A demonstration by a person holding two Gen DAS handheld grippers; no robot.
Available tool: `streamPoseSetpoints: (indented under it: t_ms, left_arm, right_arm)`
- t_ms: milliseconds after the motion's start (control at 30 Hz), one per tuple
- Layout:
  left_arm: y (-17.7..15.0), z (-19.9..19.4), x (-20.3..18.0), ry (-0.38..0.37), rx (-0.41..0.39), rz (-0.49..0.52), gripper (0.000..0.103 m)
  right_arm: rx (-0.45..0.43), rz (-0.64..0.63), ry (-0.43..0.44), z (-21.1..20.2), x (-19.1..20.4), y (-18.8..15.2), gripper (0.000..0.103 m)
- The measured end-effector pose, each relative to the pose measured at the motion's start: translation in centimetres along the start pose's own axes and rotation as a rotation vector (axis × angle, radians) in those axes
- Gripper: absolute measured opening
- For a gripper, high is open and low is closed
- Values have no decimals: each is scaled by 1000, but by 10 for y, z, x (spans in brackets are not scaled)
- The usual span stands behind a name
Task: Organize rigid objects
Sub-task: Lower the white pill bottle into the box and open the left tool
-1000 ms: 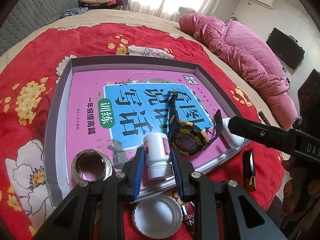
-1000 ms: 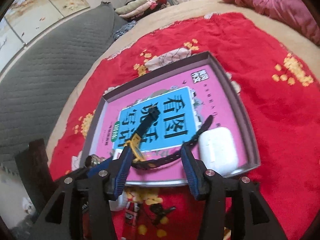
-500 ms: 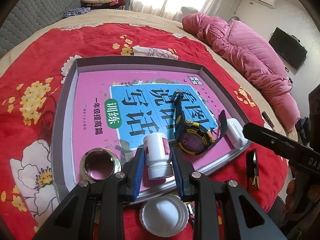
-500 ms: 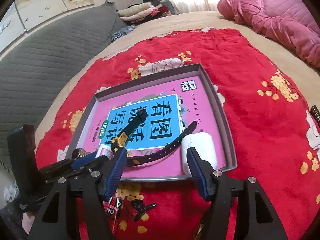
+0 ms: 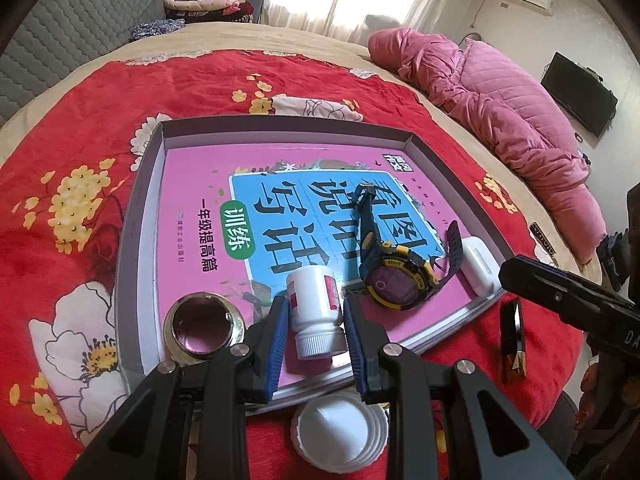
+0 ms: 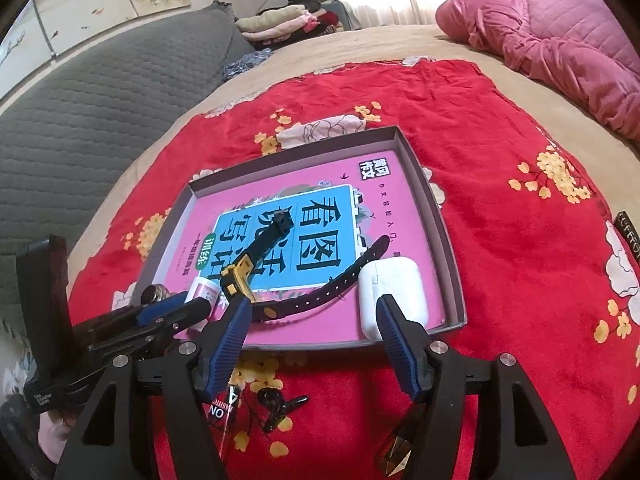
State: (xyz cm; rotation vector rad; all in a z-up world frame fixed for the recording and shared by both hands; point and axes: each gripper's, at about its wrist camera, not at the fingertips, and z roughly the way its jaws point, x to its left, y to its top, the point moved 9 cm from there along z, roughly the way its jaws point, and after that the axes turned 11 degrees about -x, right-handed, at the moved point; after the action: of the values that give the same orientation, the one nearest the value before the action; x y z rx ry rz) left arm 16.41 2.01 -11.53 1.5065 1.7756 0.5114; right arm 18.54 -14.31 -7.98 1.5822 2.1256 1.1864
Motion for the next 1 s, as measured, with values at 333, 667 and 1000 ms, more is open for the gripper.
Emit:
streamPoseSetpoints:
  t_ms: [333,667,1000]
  left_arm:
    - [-1,-3,6,-4,3,-13,29]
    - [-1,-8,5,-11,-6,-6,29]
    - [2,-13,5,-9,-19,-5,29]
  right_arm:
    - [-5,5,7,-3,1,1,68]
    - [-10,0,7,-4,3,2,68]
    - [-9,20,-7,-5,-1,1,69]
